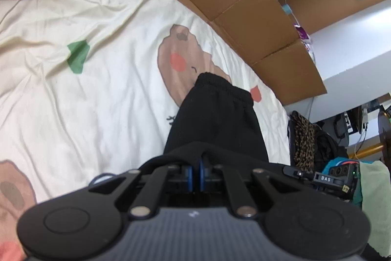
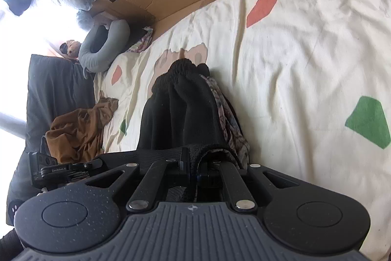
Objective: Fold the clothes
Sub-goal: 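Lower the folded hem onto the waistband with both grippers and open them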
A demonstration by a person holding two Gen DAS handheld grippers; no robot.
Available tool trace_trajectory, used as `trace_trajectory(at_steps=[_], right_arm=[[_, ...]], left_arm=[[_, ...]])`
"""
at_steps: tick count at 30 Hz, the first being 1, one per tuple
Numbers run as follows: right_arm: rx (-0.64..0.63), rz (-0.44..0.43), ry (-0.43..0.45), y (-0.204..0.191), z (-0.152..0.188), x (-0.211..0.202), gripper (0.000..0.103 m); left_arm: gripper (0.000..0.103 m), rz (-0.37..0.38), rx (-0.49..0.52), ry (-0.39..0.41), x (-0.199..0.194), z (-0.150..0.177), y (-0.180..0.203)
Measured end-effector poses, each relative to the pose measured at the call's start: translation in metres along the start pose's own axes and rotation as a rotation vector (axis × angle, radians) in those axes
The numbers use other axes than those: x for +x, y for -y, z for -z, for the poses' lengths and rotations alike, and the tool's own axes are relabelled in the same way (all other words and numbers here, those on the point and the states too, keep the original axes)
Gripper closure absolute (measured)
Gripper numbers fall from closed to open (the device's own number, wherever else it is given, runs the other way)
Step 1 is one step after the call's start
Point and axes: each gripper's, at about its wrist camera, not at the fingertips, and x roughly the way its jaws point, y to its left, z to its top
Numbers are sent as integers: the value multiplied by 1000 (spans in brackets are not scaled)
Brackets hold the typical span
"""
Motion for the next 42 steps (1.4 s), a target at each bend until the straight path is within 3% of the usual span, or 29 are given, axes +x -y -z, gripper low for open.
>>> trace_trajectory(at_steps=[12,14,15,16,18,24,27,32,42], right_arm=[[13,32,-11,13,-9,20,97],[6,8,-15,13,-9,18,89],[2,-5,-11,13,-9,16,73],[2,-14,-6,13,-9,14,58],[6,-32,-5,13,-7,11,55],[-4,-53,-44,12,4,13,53],[-12,-64,-50,10,9,19,40],[-17,-77,-64,7,8,35,40],[12,-80,-19,8,-27,47,40]], left_arm=[[96,-56,-23,-12,32,-7,-19],[88,-39,-48,-23,33,-5,-22],[86,-30,-61,-28,33,-4,-24],[76,-29,-65,-35,33,-3,-25],[62,-35,-68,-45,32,0,-26],[60,-40,-86,-65,37,9,-32],[60,-31,-101,-57,41,11,-36],[60,-2,-89,-26,48,5,-34],[60,23,-98,43,67,-22,-32]])
